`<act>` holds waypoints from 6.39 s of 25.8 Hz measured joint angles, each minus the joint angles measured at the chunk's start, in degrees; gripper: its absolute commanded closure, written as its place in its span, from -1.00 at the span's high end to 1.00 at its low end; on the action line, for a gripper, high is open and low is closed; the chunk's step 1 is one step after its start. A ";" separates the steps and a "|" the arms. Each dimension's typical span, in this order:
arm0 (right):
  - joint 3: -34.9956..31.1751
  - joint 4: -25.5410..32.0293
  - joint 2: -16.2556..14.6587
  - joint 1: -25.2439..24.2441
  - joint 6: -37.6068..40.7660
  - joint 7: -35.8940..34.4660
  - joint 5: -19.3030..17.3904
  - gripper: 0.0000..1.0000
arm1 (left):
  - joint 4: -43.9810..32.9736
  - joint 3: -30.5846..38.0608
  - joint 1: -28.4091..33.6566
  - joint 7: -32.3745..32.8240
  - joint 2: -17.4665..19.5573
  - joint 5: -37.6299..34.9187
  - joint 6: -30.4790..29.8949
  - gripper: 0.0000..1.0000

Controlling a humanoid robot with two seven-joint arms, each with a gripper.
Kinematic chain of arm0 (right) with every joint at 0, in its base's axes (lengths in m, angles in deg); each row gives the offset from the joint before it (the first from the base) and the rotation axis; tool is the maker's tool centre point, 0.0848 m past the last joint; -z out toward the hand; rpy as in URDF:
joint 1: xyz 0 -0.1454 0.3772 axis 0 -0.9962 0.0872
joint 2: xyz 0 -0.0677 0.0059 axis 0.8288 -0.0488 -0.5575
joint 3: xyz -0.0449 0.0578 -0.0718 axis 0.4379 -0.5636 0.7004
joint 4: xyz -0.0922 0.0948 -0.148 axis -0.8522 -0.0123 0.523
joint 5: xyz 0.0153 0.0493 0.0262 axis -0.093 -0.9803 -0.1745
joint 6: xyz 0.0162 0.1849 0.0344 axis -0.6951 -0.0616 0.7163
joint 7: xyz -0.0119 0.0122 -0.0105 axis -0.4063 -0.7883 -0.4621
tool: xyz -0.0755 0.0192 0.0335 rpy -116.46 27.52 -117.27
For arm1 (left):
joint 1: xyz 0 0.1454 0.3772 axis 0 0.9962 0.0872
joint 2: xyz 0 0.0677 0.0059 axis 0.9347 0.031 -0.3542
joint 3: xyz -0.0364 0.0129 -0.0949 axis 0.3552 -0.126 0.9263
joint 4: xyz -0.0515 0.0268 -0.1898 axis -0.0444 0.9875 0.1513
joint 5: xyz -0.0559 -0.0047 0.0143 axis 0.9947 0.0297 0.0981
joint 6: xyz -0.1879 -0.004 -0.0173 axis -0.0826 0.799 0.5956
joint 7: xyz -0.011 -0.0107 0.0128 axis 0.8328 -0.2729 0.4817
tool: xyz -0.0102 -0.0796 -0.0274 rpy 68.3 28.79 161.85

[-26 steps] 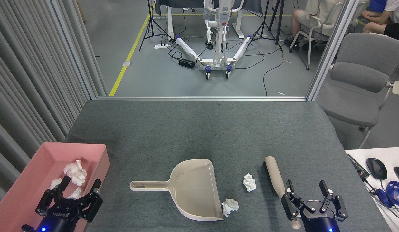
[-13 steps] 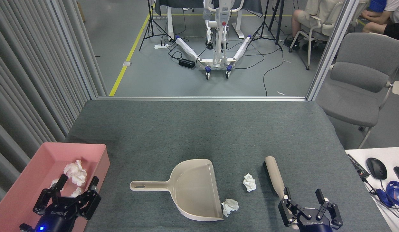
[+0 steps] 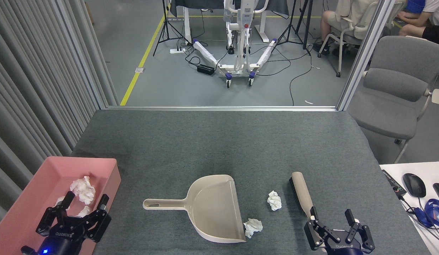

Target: Sweep and dump garbage into bin

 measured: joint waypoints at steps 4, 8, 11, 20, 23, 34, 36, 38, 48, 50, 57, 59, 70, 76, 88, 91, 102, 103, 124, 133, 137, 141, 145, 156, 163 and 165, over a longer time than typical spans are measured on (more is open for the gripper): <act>0.00 0.00 -0.05 0.12 0.31 -0.15 0.06 0.96 | 0.02 -0.12 0.06 0.00 0.59 -0.01 -1.96 0.99; 0.00 0.01 -0.10 0.17 0.51 -0.29 0.13 0.96 | 0.09 -0.16 0.17 -0.12 0.72 0.01 -2.11 0.99; 0.00 0.01 -0.12 0.18 0.55 -0.40 0.15 0.96 | 0.16 -0.09 0.25 -0.25 0.75 0.04 -2.00 0.99; 0.79 -0.65 1.00 -0.32 0.37 -1.08 0.47 0.96 | 0.19 0.10 0.38 -0.62 0.27 0.93 -2.48 0.99; 1.39 -1.25 1.39 -0.71 0.01 -1.21 0.50 0.96 | 0.12 -0.10 0.49 -0.71 -1.30 2.53 -3.76 0.99; 3.25 -3.63 2.10 -1.46 -1.32 -1.36 0.54 0.96 | -0.28 -0.29 -0.15 -0.80 -9.29 19.78 -13.57 0.99; 3.31 -3.65 2.17 -1.77 -1.55 -1.36 0.57 0.96 | -0.31 -0.59 0.16 -0.66 -11.14 20.90 -13.80 0.99; 3.35 -3.65 2.20 -2.23 -1.97 -1.37 0.62 0.96 | -0.08 -0.95 0.31 -0.66 -12.83 22.23 -13.82 0.98; 3.36 -3.66 2.23 -3.54 -3.34 -1.57 0.86 0.96 | 5.47 -3.39 -0.59 -0.29 -18.48 31.63 -12.90 0.98; 3.33 -3.78 2.20 -3.53 -3.56 -2.05 0.89 0.96 | 6.51 -3.51 -0.84 -0.25 -18.95 33.52 -12.90 0.98; 3.33 -5.55 2.16 -3.12 -3.75 -3.39 0.96 0.96 | 9.19 -3.74 -1.46 -0.20 -20.19 35.68 -12.29 0.98; 3.34 -5.98 2.14 -3.08 -3.77 -3.50 0.96 0.96 | 10.32 -3.66 -1.51 -0.20 -20.39 35.88 -12.02 0.98; 3.34 -8.06 2.34 -2.16 -3.88 -3.61 1.00 0.95 | 13.63 -2.06 -3.54 -0.51 -20.08 39.90 -11.78 0.95; 3.34 -9.23 2.72 -1.06 -4.23 -4.03 1.03 0.95 | 14.93 -2.05 -3.87 -0.72 -20.02 40.99 -11.77 0.95; 3.34 -10.32 3.18 -0.61 -4.35 -4.51 1.63 0.13 | 17.77 -4.25 -5.44 -2.56 -21.33 41.09 -11.78 0.97; 3.28 -10.42 3.38 -0.60 -4.15 -4.51 1.95 -0.05 | 19.36 -5.21 -6.25 -2.59 -21.80 41.09 -11.78 0.97; 3.26 -11.07 3.64 -0.34 -3.60 -4.80 3.35 -0.77 | 22.82 -6.72 -8.34 -3.01 -23.44 41.20 -10.29 0.97; 3.26 -11.16 3.64 -0.33 -3.61 -4.87 3.60 -0.80 | 23.26 -6.73 -8.58 -3.02 -23.72 41.18 -10.20 0.97; 2.58 -8.81 3.12 -0.53 -2.54 -4.16 6.57 -1.00 | 33.86 -6.76 -15.96 -8.32 -27.99 39.80 -10.75 0.67; 2.47 -8.02 1.84 -1.26 -2.44 -5.05 7.14 -1.00 | 35.20 -6.68 -17.06 -8.72 -28.01 39.23 -10.06 0.60; 2.46 -6.37 1.59 -3.23 -1.88 -5.08 7.09 -1.00 | 36.20 -6.70 -17.58 -8.78 -28.12 39.23 -10.00 0.30; 2.55 -5.64 1.55 -5.58 -1.58 -5.09 6.92 -1.00 | 36.29 -6.73 -17.52 -8.81 -27.82 39.17 -10.19 0.15; 2.81 -4.33 1.59 -8.51 -0.70 -5.30 6.86 -1.00 | 36.22 -6.71 -17.44 -8.81 -27.69 39.16 -10.50 0.04; 10.97 -3.48 4.57 -11.09 -2.16 -5.32 6.77 -1.00 | 35.90 -6.76 -17.19 -8.80 -27.11 39.14 -10.81 -0.12; 20.65 -4.16 8.21 -9.28 -7.31 -4.40 6.75 -1.00 | 35.82 -6.78 -16.35 -9.85 -26.94 39.06 -11.17 -0.62; 23.57 -4.43 8.96 -8.50 -8.61 -4.15 6.66 -1.00 | 35.80 -6.83 -16.33 -10.15 -26.92 38.41 -12.05 -0.88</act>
